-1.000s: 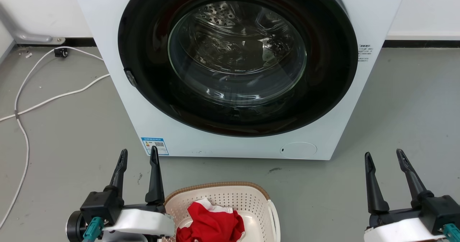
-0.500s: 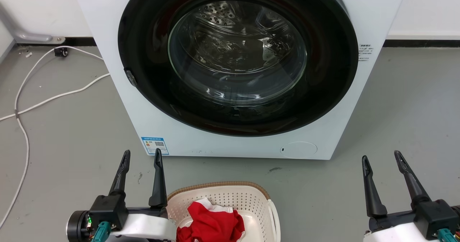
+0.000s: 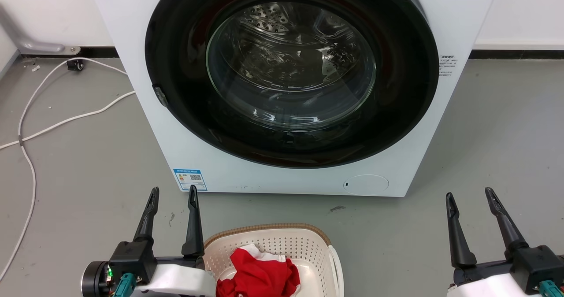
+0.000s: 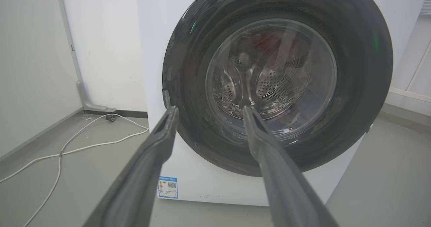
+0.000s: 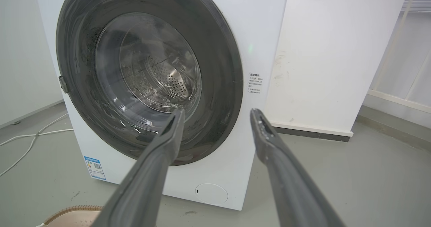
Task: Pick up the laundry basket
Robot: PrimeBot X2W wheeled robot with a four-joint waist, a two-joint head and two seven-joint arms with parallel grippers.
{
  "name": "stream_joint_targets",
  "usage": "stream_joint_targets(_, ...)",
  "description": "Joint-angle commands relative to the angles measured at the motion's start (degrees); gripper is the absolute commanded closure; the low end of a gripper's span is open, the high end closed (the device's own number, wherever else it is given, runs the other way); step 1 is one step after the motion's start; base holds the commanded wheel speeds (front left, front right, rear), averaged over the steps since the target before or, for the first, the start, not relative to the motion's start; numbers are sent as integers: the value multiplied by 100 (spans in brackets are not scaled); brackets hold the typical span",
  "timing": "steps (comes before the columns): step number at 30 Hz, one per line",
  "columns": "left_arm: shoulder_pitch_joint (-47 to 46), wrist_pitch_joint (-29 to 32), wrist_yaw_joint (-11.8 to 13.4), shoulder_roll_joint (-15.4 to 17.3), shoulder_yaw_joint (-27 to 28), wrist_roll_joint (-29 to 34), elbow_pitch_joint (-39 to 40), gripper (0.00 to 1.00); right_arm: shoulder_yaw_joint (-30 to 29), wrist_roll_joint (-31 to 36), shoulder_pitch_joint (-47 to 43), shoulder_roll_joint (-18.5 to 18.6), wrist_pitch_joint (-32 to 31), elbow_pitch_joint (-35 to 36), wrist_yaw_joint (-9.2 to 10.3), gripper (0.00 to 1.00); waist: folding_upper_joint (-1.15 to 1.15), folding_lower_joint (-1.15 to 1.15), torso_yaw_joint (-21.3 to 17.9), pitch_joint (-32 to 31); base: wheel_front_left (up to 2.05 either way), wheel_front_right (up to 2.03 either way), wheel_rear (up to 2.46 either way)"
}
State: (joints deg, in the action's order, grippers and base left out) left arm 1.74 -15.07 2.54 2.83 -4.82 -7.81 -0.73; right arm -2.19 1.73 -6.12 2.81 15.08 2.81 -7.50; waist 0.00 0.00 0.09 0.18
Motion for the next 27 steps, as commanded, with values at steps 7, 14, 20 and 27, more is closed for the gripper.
stream_joint_targets(7, 34, -16, 1, 9, 11, 24, -5, 0, 19, -52, -50, 13, 14, -2, 2, 0, 0, 0, 7, -9, 0, 0, 0)
stream_joint_targets(14, -6, -16, 31, 10, 87, 42, -63, 0, 39, -56, -25, 13, 13, -5, 2, 0, 0, 0, 6, 3, 0, 0, 0)
stream_joint_targets(20, -156, -15, -68, 11, 294, 81, -380, 0, 237, -99, 140, 9, 13, -323, 2, 0, 0, 0, 13, 94, 0, 0, 0)
stream_joint_targets(27, -589, -15, -367, 33, 667, 274, -1052, 0, 516, -254, 544, 8, 14, -1176, 2, 0, 0, 0, 29, 510, 0, 0, 0)
